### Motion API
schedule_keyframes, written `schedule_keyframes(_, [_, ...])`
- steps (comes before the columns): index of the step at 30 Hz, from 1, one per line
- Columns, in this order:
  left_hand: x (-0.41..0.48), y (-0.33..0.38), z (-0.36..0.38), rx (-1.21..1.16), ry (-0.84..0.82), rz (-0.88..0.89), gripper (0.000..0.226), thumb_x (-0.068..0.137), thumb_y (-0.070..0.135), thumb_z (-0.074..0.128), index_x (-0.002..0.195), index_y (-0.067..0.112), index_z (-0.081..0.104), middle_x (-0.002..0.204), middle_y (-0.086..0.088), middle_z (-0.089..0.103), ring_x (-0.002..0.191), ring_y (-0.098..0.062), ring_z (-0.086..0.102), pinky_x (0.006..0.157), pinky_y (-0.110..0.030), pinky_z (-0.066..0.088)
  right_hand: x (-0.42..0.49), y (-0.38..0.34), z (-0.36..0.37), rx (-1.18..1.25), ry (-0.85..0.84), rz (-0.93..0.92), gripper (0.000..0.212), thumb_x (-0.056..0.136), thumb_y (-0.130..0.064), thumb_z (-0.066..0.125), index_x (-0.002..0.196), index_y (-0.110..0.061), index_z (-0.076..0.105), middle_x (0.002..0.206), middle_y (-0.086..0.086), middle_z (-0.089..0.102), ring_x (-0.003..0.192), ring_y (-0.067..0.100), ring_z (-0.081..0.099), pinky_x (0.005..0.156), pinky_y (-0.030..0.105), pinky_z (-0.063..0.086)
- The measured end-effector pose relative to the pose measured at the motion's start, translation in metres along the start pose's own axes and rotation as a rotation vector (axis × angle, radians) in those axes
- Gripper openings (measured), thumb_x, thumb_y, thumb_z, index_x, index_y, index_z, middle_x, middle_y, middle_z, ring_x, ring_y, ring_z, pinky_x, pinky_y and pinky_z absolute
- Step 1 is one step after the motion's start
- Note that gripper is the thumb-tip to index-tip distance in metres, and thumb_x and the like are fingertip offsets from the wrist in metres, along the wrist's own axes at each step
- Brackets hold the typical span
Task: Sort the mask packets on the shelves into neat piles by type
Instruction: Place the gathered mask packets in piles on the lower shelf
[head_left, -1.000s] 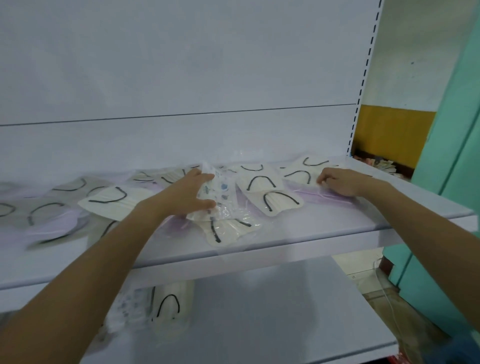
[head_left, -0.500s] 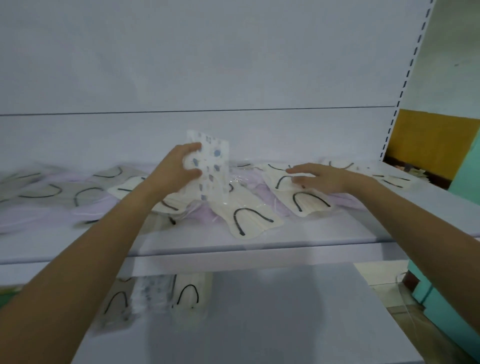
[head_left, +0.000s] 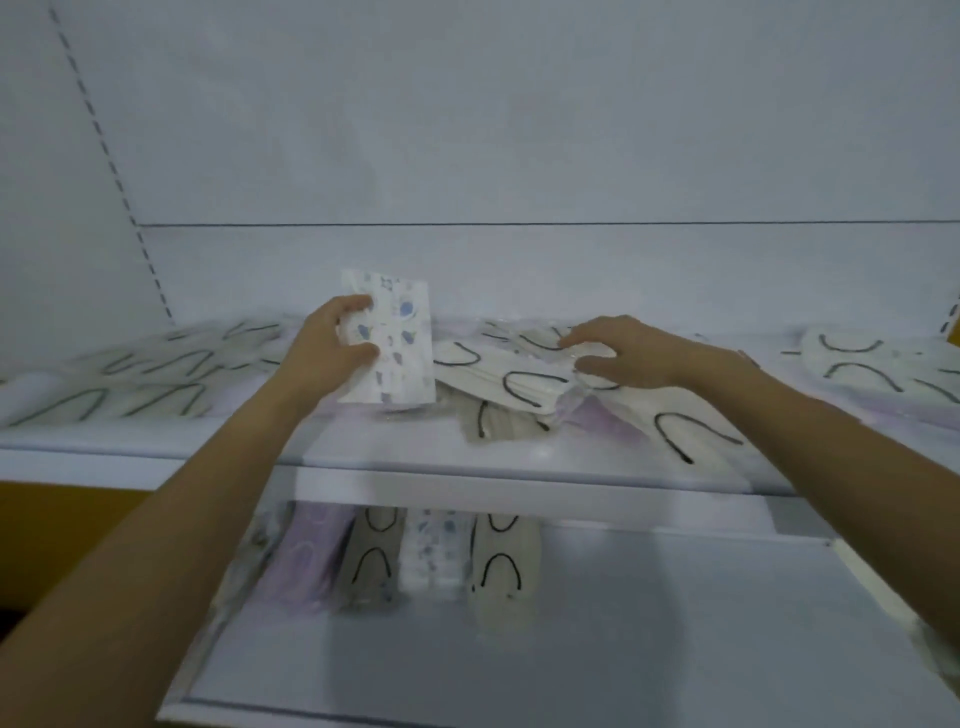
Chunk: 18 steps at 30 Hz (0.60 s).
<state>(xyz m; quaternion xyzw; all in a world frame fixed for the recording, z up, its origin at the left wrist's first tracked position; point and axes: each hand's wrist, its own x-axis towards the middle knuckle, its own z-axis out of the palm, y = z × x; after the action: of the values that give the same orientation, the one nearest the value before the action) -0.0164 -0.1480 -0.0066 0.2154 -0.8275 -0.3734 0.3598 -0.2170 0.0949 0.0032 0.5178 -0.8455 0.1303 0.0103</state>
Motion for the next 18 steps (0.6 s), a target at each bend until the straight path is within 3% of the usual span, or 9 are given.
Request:
schedule_keyframes(3, [-0.002, -0.027, -0.045, 0.014, 0.030, -0.016, 0.048, 0.082, -0.003, 0.062, 0.127, 0.012, 0.052, 0.133, -0.005, 0.050, 0.116, -0.022, 0.051, 0.099, -0.032, 0.042, 0.022, -0.055, 0.020, -0.044, -0.250, 0.027, 0.053, 0.091, -0.052, 0.047, 0.140, -0.035, 0.037, 0.151, -0.009, 0.030, 0.138, 0.015, 0.028, 0.114, 0.035, 0.020])
schedule_keyframes(5, [-0.002, -0.046, -0.075, 0.013, 0.045, -0.027, 0.047, 0.084, -0.001, 0.061, 0.128, 0.013, 0.052, 0.133, -0.003, 0.049, 0.112, -0.019, 0.051, 0.096, -0.031, 0.044, 0.034, -0.067, 0.029, -0.077, -0.351, 0.120, 0.058, 0.091, -0.054, 0.045, 0.144, -0.035, 0.029, 0.154, -0.007, 0.021, 0.142, 0.015, 0.021, 0.115, 0.035, 0.016])
schedule_keyframes(10, [-0.006, -0.084, -0.125, -0.006, 0.080, -0.035, 0.046, 0.086, 0.001, 0.061, 0.129, 0.015, 0.052, 0.127, 0.004, 0.050, 0.104, -0.013, 0.051, 0.086, -0.025, 0.043, 0.048, -0.047, 0.028, -0.107, -0.289, 0.457, 0.065, 0.092, -0.057, 0.037, 0.148, -0.027, 0.021, 0.157, 0.000, 0.015, 0.144, 0.023, 0.017, 0.117, 0.040, 0.012])
schedule_keyframes(14, [-0.004, -0.107, -0.159, -0.071, 0.093, -0.052, 0.046, 0.085, -0.002, 0.060, 0.127, 0.015, 0.053, 0.132, -0.001, 0.050, 0.115, -0.019, 0.052, 0.100, -0.034, 0.044, 0.055, -0.067, 0.039, -0.127, -0.068, 0.475, 0.065, 0.095, -0.045, 0.041, 0.150, -0.021, 0.014, 0.157, 0.010, 0.008, 0.144, 0.029, 0.011, 0.117, 0.040, 0.012])
schedule_keyframes(18, [-0.012, -0.125, -0.194, -0.140, 0.141, -0.078, 0.046, 0.085, -0.004, 0.059, 0.126, 0.016, 0.054, 0.126, 0.000, 0.053, 0.110, -0.017, 0.053, 0.099, -0.035, 0.045, 0.060, -0.158, 0.053, 0.166, 0.303, 0.229, 0.045, 0.096, -0.023, 0.048, 0.138, -0.009, 0.041, 0.143, 0.012, 0.040, 0.133, 0.025, 0.036, 0.108, 0.028, 0.023])
